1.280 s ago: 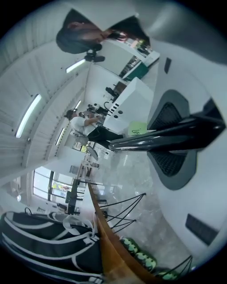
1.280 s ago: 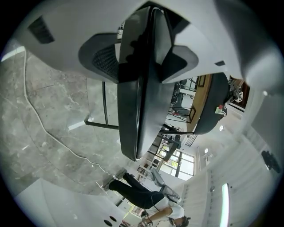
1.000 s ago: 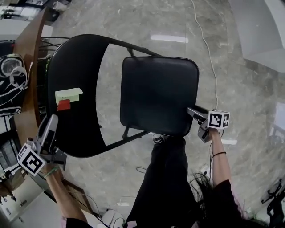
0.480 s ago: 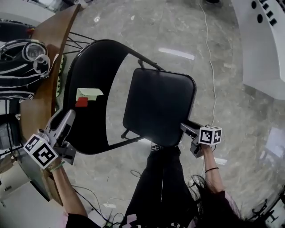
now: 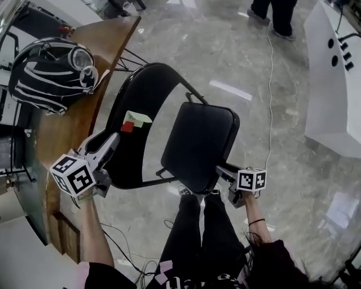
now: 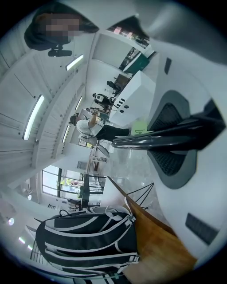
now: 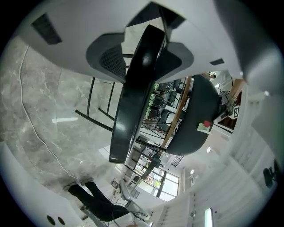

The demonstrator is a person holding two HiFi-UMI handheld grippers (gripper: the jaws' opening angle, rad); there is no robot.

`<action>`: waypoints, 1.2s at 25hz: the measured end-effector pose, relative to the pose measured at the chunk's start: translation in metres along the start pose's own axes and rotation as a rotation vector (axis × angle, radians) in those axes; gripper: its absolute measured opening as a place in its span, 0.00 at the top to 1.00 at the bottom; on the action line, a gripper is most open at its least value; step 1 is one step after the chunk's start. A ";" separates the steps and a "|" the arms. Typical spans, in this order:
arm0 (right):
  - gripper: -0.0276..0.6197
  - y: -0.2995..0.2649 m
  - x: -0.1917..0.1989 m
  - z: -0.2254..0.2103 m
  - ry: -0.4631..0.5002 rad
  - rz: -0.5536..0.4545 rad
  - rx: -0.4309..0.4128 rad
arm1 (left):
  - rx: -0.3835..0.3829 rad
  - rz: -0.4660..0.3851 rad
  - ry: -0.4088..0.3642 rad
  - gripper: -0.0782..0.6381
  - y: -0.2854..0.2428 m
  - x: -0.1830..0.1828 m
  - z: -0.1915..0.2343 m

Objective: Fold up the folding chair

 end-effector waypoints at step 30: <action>0.67 -0.217 -0.038 0.259 0.202 0.139 -0.164 | -0.028 -0.016 0.047 0.71 0.058 -0.067 0.124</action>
Point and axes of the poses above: the fingertips, and each gripper's own axes: y backward along the fingers, z to its left, x out of its underside, the point moved 6 cm from there along y, backward along the fingers, and after that the axes turned 14 degrees about -z, right-handed, at the moved point
